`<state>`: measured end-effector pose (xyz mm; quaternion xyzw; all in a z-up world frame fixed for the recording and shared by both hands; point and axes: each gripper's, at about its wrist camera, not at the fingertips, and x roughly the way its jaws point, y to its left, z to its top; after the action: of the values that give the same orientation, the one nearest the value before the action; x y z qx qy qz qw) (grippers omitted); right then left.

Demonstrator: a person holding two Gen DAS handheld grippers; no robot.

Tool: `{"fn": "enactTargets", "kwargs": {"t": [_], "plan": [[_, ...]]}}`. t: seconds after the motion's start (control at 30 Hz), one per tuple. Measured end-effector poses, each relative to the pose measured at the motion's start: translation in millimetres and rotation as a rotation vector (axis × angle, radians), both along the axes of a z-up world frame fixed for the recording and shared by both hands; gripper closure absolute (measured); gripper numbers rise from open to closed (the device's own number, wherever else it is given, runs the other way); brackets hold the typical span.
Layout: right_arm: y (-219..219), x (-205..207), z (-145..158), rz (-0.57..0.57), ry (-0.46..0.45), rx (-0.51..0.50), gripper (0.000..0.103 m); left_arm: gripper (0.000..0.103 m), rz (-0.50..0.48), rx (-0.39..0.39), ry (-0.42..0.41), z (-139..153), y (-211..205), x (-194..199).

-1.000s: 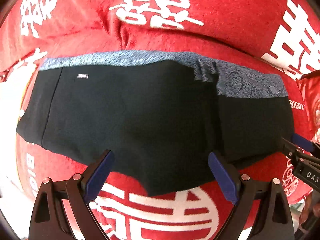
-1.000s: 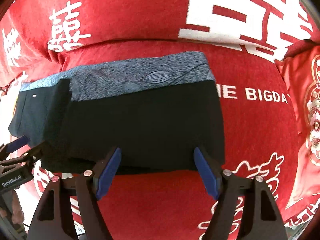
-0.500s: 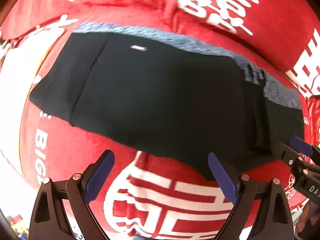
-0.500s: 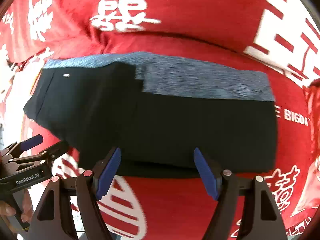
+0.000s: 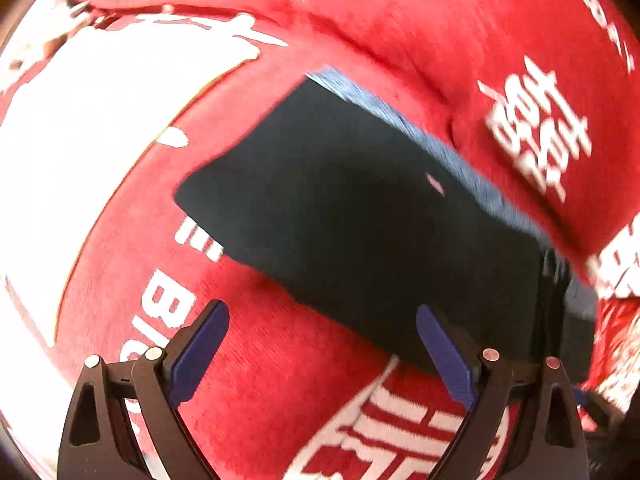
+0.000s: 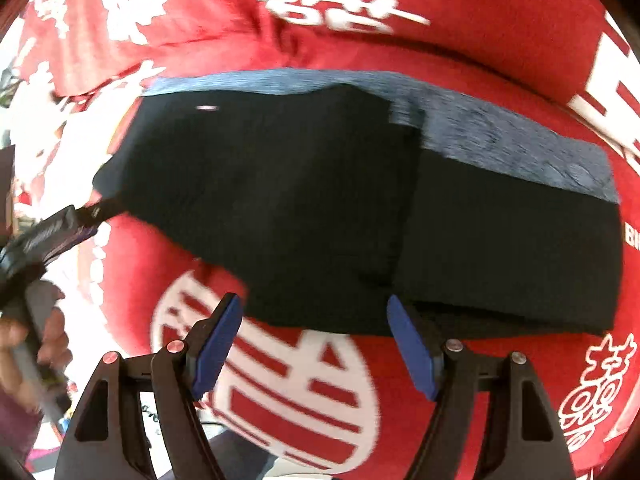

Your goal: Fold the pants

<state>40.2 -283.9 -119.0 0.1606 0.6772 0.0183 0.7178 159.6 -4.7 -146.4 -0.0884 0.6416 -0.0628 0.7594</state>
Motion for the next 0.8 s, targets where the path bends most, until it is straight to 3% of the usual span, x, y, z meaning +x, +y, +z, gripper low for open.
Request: {"fn": "enactTargets", "kwargs": {"t": [0.1,0.23,0.47,0.7,0.8], "plan": [[19.6,6.4,2.9,0.051,-0.021,0.029,0.025,0.008,0.055,-0.088,-0.009,-4.6,22.2,5.0],[44.9,13.7,-1.0,0.075,-0.011,0.074,0.025,0.008,0.11,-0.264,0.021,-20.1,40.6,6.6],[72.9,20.0,-4.5,0.13,-0.015,0.096,0.025,0.008,0.137,-0.452,0.025,-37.5,51.8,11.7],[71.1,15.1,-7.0,0.097,-0.002,0.095,0.025,0.007,0.13,-0.475,0.013,-46.2,37.4,29.9],[69.2,13.6,-4.2,0.087,-0.011,0.091,0.025,0.007,0.16,-0.51,0.017,-32.9,35.6,36.0]]}}
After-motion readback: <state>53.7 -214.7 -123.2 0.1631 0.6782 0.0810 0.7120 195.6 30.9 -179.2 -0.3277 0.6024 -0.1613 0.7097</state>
